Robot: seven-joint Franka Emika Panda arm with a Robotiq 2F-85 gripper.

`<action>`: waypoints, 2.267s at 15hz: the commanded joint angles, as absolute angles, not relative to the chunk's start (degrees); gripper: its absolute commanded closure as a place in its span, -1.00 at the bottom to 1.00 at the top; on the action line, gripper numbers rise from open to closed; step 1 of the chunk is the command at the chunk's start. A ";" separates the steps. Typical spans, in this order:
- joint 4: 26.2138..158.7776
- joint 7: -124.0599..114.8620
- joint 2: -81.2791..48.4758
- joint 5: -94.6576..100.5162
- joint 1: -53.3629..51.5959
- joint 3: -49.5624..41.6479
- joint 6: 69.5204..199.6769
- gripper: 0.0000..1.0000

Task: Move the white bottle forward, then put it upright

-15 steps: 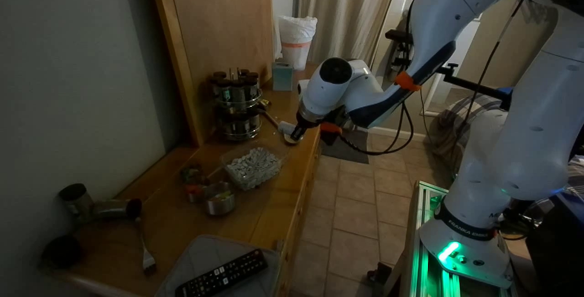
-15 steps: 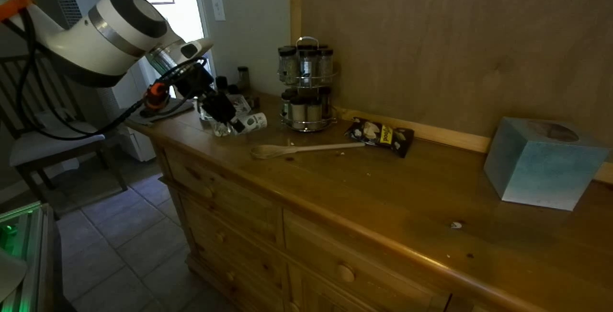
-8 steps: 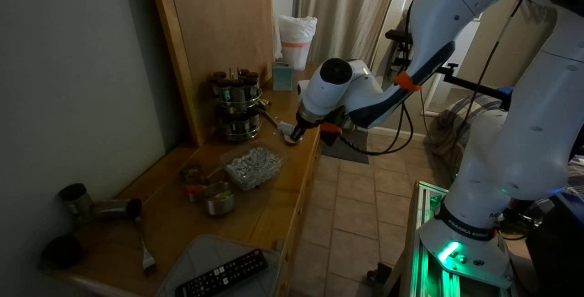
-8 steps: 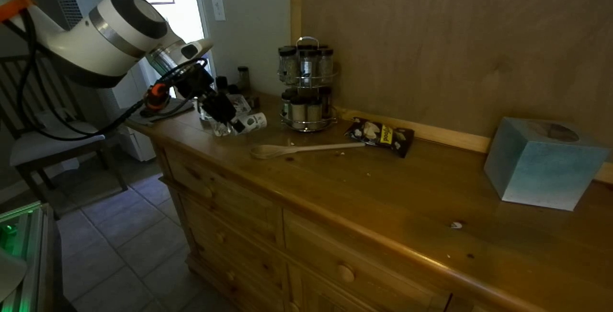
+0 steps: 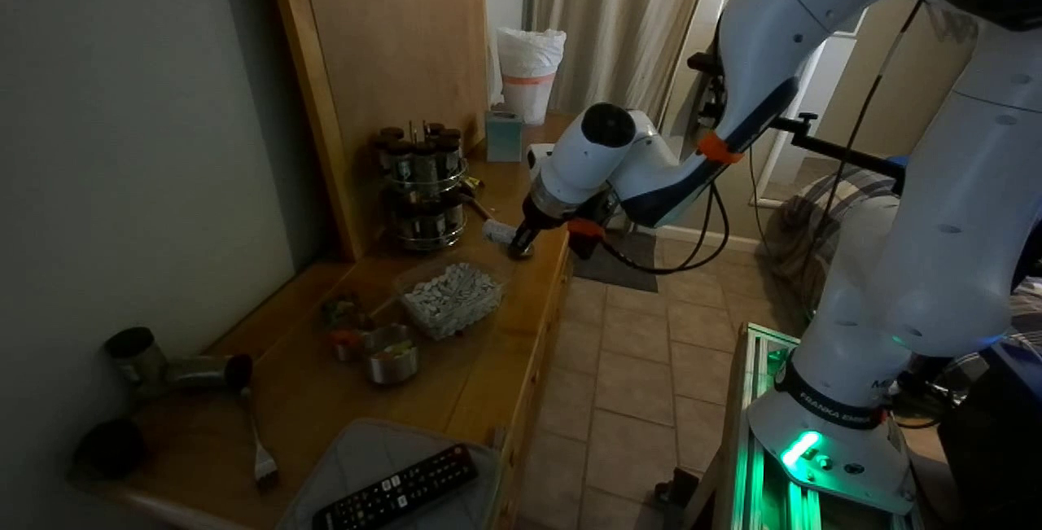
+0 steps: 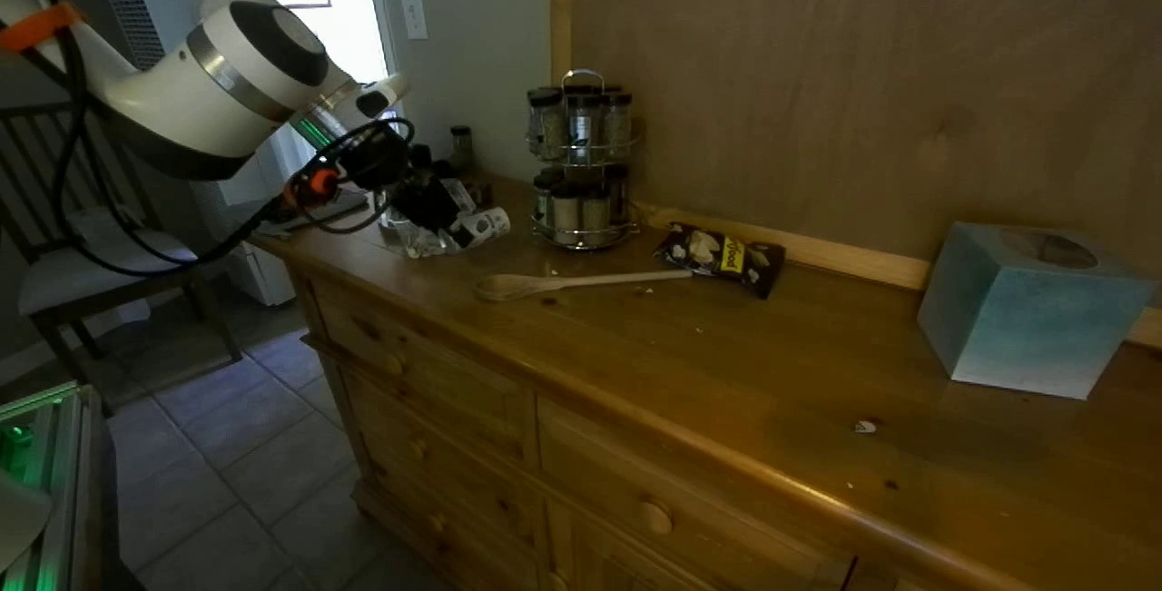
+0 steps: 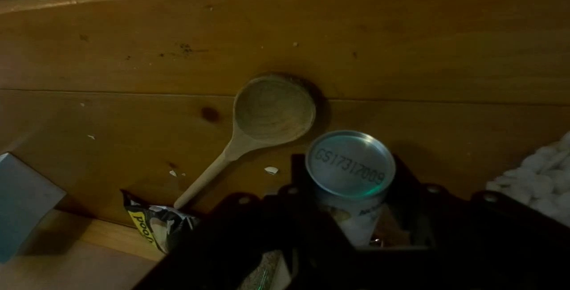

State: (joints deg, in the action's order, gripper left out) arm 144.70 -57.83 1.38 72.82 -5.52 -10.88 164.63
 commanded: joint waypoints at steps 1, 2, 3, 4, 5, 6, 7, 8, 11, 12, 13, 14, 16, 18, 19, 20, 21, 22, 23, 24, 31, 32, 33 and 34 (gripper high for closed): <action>142.42 -58.91 -2.82 74.84 -4.41 -12.08 170.83 0.61; 142.12 -58.69 -3.88 74.76 -4.24 -12.35 172.93 0.61; 141.51 -59.10 -4.80 75.24 -4.14 -12.52 173.97 0.61; 140.97 -59.26 -5.68 75.44 -4.06 -12.72 175.03 0.61; 140.66 -58.62 -6.73 74.73 -3.92 -12.89 176.17 0.61; 140.13 -58.69 -7.49 74.72 -3.83 -13.08 176.64 0.61; 139.85 -58.39 -8.25 74.28 -3.75 -13.25 177.26 0.61; 139.64 -58.14 -8.84 73.98 -3.66 -13.45 177.75 0.61; 139.09 -57.39 -10.69 73.25 -3.12 -13.60 179.44 0.61; 138.95 -57.21 -11.23 73.15 -2.96 -13.62 180.04 0.61; 138.83 -57.17 -11.65 73.11 -2.86 -13.63 180.41 0.61; 138.69 -57.02 -11.71 73.00 -2.76 -13.65 180.74 0.61; 139.01 -56.75 -11.48 72.55 -2.39 -13.56 181.69 -0.28; 139.74 -56.32 -10.51 72.24 -2.08 -13.46 182.18 -0.54; 140.45 -55.60 -9.86 71.45 -1.76 -13.21 182.48 -0.70; 140.89 -55.23 -9.08 71.02 -1.66 -13.14 182.11 -0.82; 141.66 -54.38 -8.07 70.08 -1.37 -12.94 181.78 -0.95; 142.12 -53.56 -7.51 69.30 -1.07 -12.79 181.56 -1.00; 143.16 -51.94 -6.94 67.30 -0.48 -12.35 181.45 -1.00; 144.15 -50.23 -6.38 64.99 0.12 -11.94 181.57 -1.00; 152.40 -34.09 2.38 42.37 4.43 -6.09 180.43 -1.00; 152.95 -32.35 3.69 39.02 3.97 -5.75 179.96 -1.00; 153.60 -30.10 4.75 34.72 2.98 -5.56 179.63 -1.00; 154.23 -27.99 5.94 29.66 2.30 -4.71 178.36 -1.00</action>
